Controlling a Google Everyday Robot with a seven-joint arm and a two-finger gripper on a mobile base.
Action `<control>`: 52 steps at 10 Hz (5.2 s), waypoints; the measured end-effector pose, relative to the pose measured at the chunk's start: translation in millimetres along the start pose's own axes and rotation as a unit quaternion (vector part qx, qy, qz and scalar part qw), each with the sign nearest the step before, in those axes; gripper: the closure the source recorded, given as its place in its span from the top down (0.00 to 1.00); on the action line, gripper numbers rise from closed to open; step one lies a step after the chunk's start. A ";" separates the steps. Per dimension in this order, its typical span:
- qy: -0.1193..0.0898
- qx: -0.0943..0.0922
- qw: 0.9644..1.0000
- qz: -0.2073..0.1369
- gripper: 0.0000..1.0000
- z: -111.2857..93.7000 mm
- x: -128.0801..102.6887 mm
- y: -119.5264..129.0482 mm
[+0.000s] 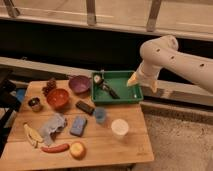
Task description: Stack bowls on top of each other
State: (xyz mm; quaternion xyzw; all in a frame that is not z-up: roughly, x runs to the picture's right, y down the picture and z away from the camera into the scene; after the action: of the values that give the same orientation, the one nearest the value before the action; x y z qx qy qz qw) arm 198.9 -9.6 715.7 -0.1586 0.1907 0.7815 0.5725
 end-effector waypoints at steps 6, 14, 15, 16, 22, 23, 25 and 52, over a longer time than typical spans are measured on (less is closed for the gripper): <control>0.001 0.000 1.000 0.000 0.80 1.0 0.3 0.0; 0.001 0.000 1.000 0.000 0.80 1.0 0.3 0.0; 0.001 0.000 1.000 0.000 0.80 0.9 0.3 0.0; 0.001 0.000 1.000 0.000 0.80 1.0 0.3 0.0; 0.003 -0.016 1.000 -0.010 0.80 -3.5 -2.3 5.4; 0.005 -0.039 0.999 -0.026 0.80 -8.9 -2.9 13.5; 0.007 -0.074 0.995 -0.069 0.80 -19.0 2.4 50.8; 0.009 -0.197 0.929 -0.313 0.80 14.6 112.7 404.7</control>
State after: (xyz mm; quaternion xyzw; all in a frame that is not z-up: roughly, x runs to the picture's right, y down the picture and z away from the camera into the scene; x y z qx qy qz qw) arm -221.3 -18.5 723.2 -0.3270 -0.0216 0.5831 0.7434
